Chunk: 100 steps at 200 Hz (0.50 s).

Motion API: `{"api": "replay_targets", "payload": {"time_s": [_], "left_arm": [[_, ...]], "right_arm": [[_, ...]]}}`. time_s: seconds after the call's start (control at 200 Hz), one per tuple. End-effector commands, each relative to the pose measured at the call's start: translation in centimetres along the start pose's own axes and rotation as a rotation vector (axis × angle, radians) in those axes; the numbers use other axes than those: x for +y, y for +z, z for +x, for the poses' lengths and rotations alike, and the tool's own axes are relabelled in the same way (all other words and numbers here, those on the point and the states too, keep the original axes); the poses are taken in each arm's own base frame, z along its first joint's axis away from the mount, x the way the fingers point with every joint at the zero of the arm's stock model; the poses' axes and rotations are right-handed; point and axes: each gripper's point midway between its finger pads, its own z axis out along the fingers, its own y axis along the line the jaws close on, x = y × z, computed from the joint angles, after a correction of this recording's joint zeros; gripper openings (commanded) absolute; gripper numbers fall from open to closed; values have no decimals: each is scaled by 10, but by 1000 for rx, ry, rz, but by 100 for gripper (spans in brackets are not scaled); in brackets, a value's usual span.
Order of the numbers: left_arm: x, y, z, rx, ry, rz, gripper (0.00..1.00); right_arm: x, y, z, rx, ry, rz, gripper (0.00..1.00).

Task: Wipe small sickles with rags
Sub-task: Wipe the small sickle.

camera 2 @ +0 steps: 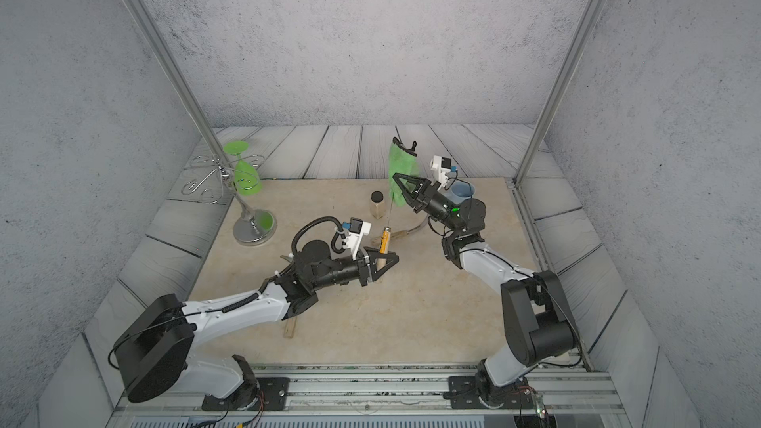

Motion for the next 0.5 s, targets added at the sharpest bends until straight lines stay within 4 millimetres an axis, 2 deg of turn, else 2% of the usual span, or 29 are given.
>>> {"api": "replay_targets", "payload": {"time_s": [0.0, 0.32, 0.495], "left_arm": [[-34, 2, -41, -84, 136, 118, 0], [-29, 7, -70, -98, 135, 152, 0], [-22, 3, -95, -131, 137, 151, 0]], "right_arm": [[-13, 3, 27, 98, 69, -9, 7], [-11, 4, 33, 116, 102, -40, 7], [-2, 2, 38, 144, 92, -44, 7]]}}
